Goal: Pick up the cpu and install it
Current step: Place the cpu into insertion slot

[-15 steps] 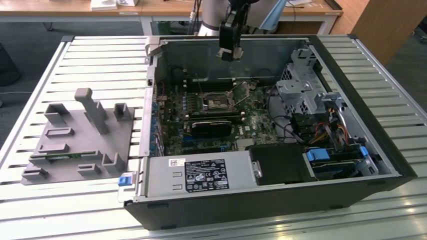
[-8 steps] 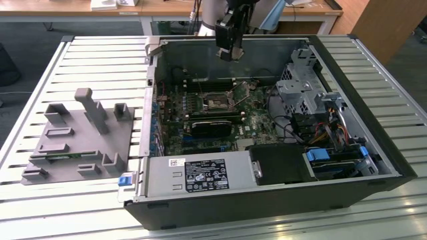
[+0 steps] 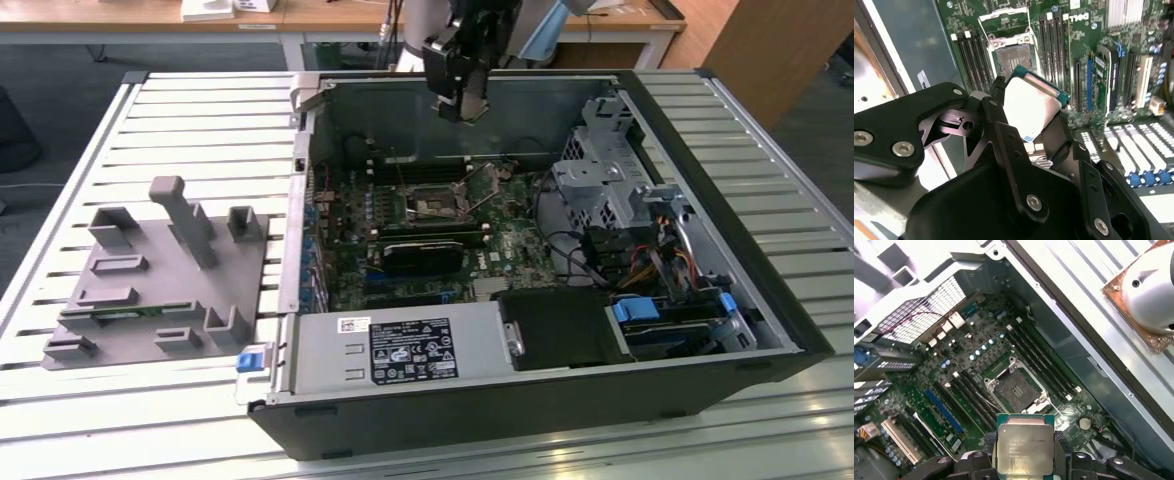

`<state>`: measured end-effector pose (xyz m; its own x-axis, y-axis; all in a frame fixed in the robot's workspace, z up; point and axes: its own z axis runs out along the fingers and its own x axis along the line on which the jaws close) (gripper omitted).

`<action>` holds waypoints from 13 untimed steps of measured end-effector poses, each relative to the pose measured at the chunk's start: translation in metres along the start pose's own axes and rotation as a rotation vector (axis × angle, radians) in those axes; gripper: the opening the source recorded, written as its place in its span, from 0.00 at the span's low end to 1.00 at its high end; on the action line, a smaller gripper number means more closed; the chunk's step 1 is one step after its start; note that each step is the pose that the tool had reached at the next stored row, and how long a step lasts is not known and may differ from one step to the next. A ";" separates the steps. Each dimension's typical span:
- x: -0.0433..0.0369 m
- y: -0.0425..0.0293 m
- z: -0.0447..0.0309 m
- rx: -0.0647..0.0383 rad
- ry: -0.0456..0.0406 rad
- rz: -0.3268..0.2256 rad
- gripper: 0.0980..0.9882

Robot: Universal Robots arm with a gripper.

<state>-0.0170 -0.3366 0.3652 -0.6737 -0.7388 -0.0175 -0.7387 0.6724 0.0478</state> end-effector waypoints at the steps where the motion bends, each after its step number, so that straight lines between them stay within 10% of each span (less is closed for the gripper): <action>1: -0.0001 0.0001 0.0002 0.000 -0.0008 0.013 0.50; 13: -0.0003 0.0002 0.0019 0.004 -0.0089 0.194 0.50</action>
<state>-0.0170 -0.3362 0.3633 -0.8036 -0.5950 -0.0171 -0.5950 0.8023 0.0473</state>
